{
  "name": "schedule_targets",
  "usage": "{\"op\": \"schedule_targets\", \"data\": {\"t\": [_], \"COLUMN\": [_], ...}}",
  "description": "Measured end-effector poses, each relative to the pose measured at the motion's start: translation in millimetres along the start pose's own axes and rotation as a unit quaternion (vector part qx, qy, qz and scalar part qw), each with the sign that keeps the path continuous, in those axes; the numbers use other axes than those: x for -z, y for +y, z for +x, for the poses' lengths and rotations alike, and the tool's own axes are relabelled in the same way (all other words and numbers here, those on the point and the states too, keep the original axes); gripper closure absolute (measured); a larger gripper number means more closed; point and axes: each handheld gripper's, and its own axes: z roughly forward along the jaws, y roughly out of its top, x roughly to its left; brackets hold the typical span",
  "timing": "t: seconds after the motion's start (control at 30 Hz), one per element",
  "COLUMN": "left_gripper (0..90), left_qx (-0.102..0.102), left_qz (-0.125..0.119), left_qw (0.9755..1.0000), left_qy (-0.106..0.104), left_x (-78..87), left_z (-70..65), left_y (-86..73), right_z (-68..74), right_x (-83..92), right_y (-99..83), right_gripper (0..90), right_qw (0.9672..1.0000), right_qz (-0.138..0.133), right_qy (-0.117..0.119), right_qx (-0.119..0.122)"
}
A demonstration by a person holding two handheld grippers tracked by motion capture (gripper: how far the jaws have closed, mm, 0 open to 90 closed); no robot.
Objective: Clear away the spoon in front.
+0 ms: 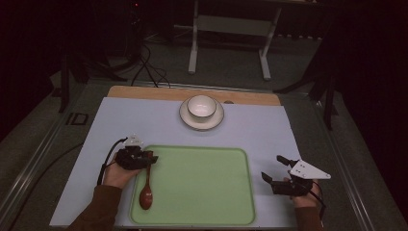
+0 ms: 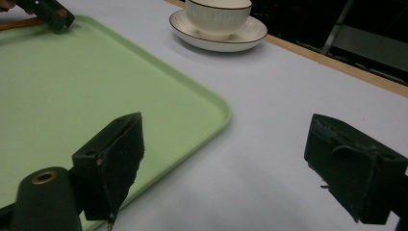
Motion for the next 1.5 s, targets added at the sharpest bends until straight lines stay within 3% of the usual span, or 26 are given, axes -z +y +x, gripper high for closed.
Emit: {"op": "schedule_targets", "data": {"t": [0.23, 0.67, 1.03, 1.5], "left_gripper": [58.4, 42.5, 31.8, 27.7], "left_qx": [-0.013, -0.029, -0.021, -0.013], "left_qz": [0.006, 0.007, -0.028, -0.090], "left_qw": [0.9998, 0.9984, 0.9964, 0.9892], "left_qy": [0.017, 0.048, 0.077, 0.115], "left_x": [-1.9, -1.4, 12.1, 37.0], "left_z": [-4.0, -10.2, -10.9, -11.5], "left_y": [0.3, 1.6, 3.3, 3.5], "right_z": [0.2, 0.3, 0.4, -0.2], "right_x": [0.4, 0.3, 0.4, 0.8], "right_y": [0.0, 0.1, 0.2, 0.3], "right_gripper": [13.7, 13.7, 13.7, 13.7], "right_qw": [1.0000, 1.0000, 1.0000, 1.0000], "right_qz": [0.000, -0.001, 0.000, -0.001], "right_qy": [0.000, 0.001, 0.001, -0.001], "right_qx": [0.000, 0.002, 0.000, 0.000]}}
